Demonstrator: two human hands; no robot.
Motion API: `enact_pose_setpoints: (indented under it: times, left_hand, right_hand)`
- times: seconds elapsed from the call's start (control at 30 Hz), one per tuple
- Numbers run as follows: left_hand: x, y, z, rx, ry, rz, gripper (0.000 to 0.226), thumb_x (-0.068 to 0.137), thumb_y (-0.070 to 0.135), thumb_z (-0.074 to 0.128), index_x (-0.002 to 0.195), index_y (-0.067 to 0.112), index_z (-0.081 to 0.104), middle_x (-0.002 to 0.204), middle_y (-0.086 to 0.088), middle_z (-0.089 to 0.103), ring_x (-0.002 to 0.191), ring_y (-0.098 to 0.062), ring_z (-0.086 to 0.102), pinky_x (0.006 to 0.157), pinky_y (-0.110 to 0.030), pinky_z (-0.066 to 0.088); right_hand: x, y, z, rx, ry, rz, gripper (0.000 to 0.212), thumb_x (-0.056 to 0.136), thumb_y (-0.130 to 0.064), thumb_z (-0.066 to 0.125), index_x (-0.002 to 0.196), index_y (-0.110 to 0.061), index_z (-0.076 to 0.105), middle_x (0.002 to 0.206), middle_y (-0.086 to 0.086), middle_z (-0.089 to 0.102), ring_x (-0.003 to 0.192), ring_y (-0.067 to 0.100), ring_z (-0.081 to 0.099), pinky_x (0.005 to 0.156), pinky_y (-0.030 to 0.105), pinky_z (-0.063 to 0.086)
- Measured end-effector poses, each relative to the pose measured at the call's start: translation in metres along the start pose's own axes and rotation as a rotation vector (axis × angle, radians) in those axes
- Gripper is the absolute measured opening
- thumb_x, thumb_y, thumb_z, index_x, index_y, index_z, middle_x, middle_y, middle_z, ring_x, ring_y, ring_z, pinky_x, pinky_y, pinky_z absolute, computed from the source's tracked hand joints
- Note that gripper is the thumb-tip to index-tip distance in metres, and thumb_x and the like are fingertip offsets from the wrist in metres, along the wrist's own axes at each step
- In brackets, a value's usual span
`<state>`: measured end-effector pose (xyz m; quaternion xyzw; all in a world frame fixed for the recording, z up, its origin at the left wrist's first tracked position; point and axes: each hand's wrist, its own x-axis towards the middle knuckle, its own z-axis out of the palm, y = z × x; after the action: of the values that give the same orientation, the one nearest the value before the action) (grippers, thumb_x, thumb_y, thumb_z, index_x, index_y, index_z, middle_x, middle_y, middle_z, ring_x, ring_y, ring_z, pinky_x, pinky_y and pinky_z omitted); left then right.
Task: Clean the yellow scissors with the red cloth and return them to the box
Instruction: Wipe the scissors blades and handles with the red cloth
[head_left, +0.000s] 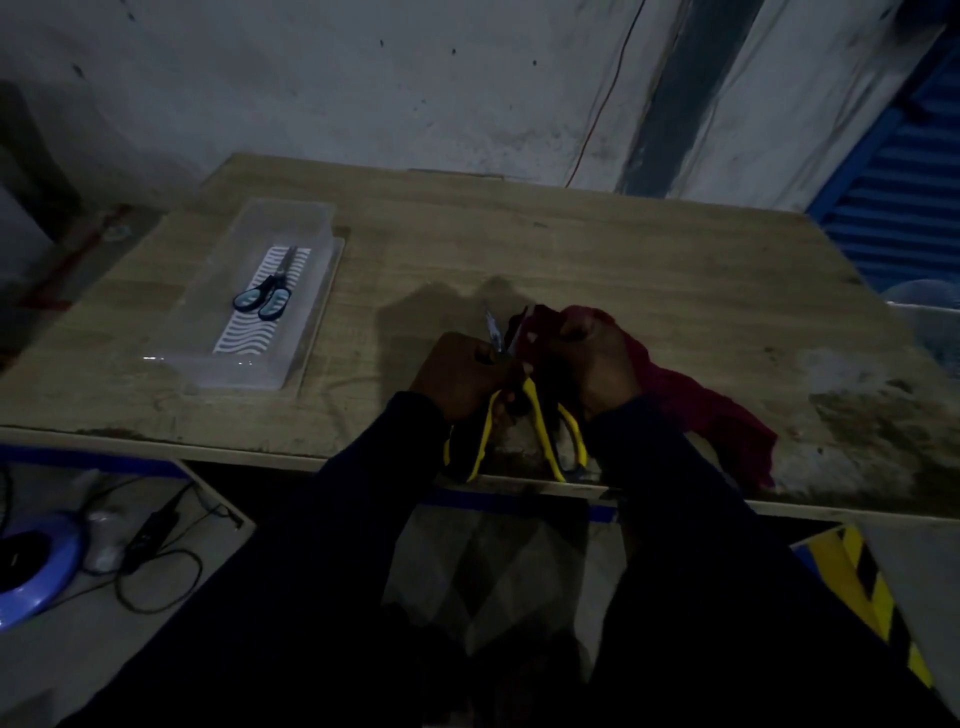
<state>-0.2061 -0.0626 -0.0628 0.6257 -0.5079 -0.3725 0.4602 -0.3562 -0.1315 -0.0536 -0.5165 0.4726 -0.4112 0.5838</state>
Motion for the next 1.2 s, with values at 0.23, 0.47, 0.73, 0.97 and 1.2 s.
enact_pose_setpoints:
  times: [0.23, 0.47, 0.73, 0.97, 1.2]
  left_hand:
    - [0.0, 0.001, 0.001, 0.022, -0.027, -0.008, 0.036, 0.081, 0.026, 0.078, 0.049, 0.014, 0.069, 0.044, 0.001, 0.062, 0.043, -0.009, 0.057, 0.048, -0.02, 0.04]
    - [-0.001, 0.0, 0.001, 0.008, -0.053, -0.006, 0.036, 0.08, 0.03, 0.078, 0.057, 0.003, 0.072, 0.052, -0.015, 0.066, 0.048, -0.016, 0.061, 0.052, -0.026, 0.045]
    - [0.0, -0.002, 0.001, 0.06, -0.02, -0.004, 0.045, 0.08, 0.032, 0.077, 0.062, -0.007, 0.067, 0.061, -0.028, 0.063, 0.052, -0.017, 0.055, 0.05, -0.036, 0.039]
    - [0.0, 0.0, 0.002, 0.083, -0.03, 0.026, 0.04, 0.081, 0.029, 0.077, 0.047, 0.012, 0.066, 0.043, -0.001, 0.06, 0.043, -0.011, 0.056, 0.047, -0.021, 0.039]
    - [-0.003, 0.002, 0.003, 0.085, -0.019, 0.031, 0.047, 0.082, 0.024, 0.077, 0.037, 0.02, 0.063, 0.038, 0.002, 0.055, 0.04, -0.002, 0.049, 0.049, -0.018, 0.036]
  right_hand:
    - [0.005, -0.004, 0.004, 0.045, 0.055, 0.027, 0.03, 0.066, -0.01, 0.078, 0.086, 0.004, 0.061, 0.087, 0.03, 0.062, 0.08, 0.037, 0.063, 0.078, 0.058, 0.053]
    - [0.012, -0.012, -0.005, -0.069, 0.153, 0.027, 0.02, 0.075, -0.006, 0.077, 0.07, -0.008, 0.058, 0.075, 0.014, 0.064, 0.076, 0.028, 0.064, 0.073, 0.04, 0.055]
    - [0.012, -0.014, 0.001, 0.013, 0.152, 0.038, 0.022, 0.074, -0.003, 0.077, 0.07, -0.011, 0.058, 0.075, 0.015, 0.065, 0.077, 0.031, 0.066, 0.075, 0.051, 0.058]
    - [0.015, -0.026, -0.009, -0.245, 0.017, 0.032, 0.023, 0.079, -0.004, 0.075, 0.066, -0.013, 0.058, 0.072, 0.01, 0.061, 0.072, 0.024, 0.062, 0.072, 0.044, 0.056]
    - [0.006, -0.01, -0.013, -0.292, -0.14, 0.012, 0.019, 0.065, -0.016, 0.084, 0.062, -0.008, 0.067, 0.082, 0.03, 0.066, 0.084, 0.045, 0.068, 0.075, 0.06, 0.054]
